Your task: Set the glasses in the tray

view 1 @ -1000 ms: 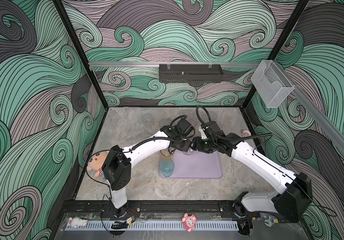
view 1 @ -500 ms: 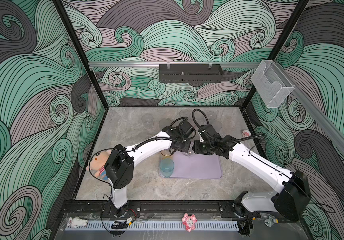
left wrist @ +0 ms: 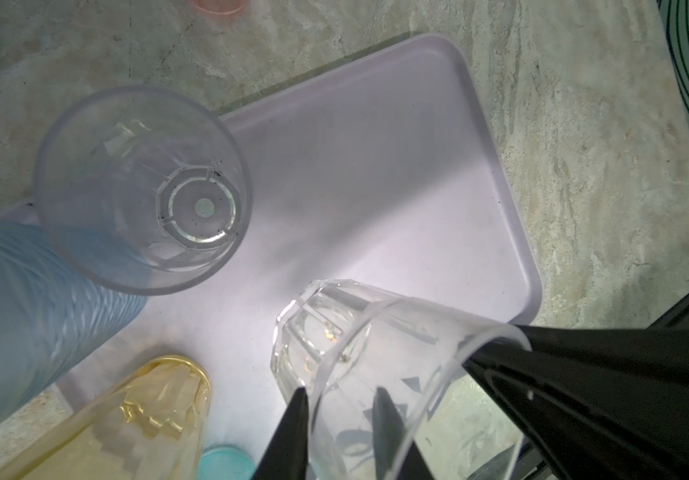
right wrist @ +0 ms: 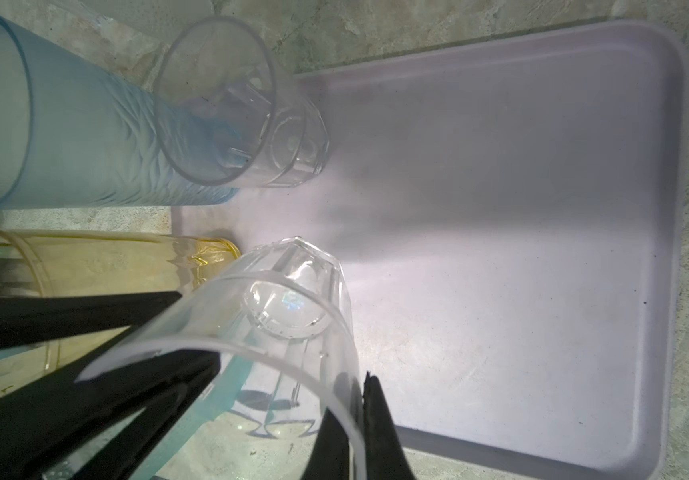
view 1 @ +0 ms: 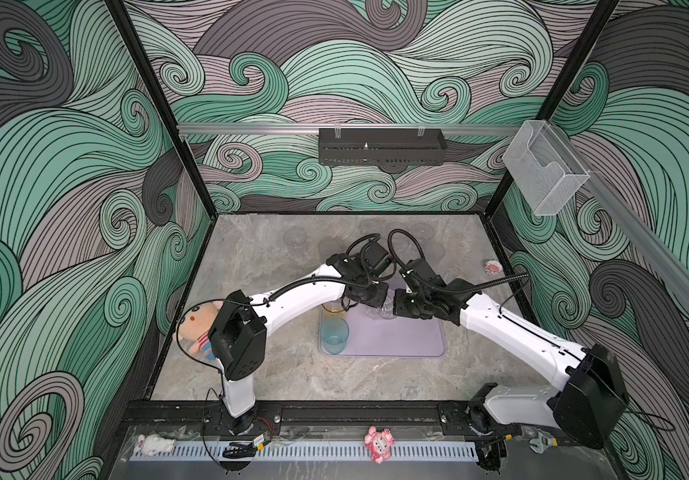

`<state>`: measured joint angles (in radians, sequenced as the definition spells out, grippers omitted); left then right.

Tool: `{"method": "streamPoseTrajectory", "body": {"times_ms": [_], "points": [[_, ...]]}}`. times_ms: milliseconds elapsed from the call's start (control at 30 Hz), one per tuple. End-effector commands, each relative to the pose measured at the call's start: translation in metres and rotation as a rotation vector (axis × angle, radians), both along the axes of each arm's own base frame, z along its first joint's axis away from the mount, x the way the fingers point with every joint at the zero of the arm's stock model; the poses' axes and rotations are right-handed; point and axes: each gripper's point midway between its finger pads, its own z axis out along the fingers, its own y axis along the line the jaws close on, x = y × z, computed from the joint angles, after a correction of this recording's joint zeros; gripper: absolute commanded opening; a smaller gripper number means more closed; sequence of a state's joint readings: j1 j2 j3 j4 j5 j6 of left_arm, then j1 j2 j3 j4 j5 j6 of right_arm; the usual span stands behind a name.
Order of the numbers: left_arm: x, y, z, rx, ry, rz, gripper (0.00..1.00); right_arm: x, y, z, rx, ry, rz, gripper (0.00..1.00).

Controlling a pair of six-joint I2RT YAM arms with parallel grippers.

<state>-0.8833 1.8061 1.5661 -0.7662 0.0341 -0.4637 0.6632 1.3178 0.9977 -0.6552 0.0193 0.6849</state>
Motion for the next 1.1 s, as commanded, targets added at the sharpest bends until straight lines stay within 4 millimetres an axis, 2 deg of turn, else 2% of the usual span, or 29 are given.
{"method": "streamPoseTrajectory", "body": {"times_ms": [0,100,267,467,533,600,667,700,833,933,1067], "points": [[-0.004,-0.009,0.052,-0.127,-0.051,-0.035,0.26,-0.003,-0.017,-0.012,-0.056,0.029,-0.038,0.02],[-0.004,-0.006,0.058,-0.132,-0.067,-0.044,0.25,-0.003,-0.018,-0.015,-0.066,0.035,-0.031,0.02],[0.001,0.016,0.069,-0.106,-0.141,0.000,0.28,-0.005,-0.025,-0.019,-0.102,0.053,-0.022,0.01],[-0.016,0.001,0.105,-0.324,-0.241,-0.137,0.37,-0.002,-0.021,-0.017,-0.091,0.065,-0.022,0.01],[-0.018,0.001,0.110,-0.375,-0.265,-0.142,0.39,-0.001,-0.018,-0.017,-0.081,0.066,-0.019,0.01],[-0.016,0.010,0.111,-0.361,-0.260,-0.120,0.39,-0.001,-0.018,-0.017,-0.093,0.072,-0.014,0.01],[-0.009,0.030,0.107,-0.301,-0.255,-0.069,0.38,-0.002,-0.020,-0.015,-0.118,0.080,0.002,0.01],[-0.007,0.046,0.114,-0.288,-0.277,-0.047,0.38,-0.002,-0.019,-0.015,-0.129,0.089,0.017,0.02],[0.011,0.113,0.120,-0.244,-0.350,0.089,0.39,-0.005,-0.013,-0.018,-0.195,0.116,0.080,0.03],[0.022,0.163,0.115,-0.236,-0.396,0.211,0.38,0.003,-0.002,-0.019,-0.237,0.107,0.118,0.04],[0.028,0.214,0.104,-0.183,-0.420,0.344,0.38,0.016,0.015,-0.017,-0.316,0.105,0.183,0.05]]}}
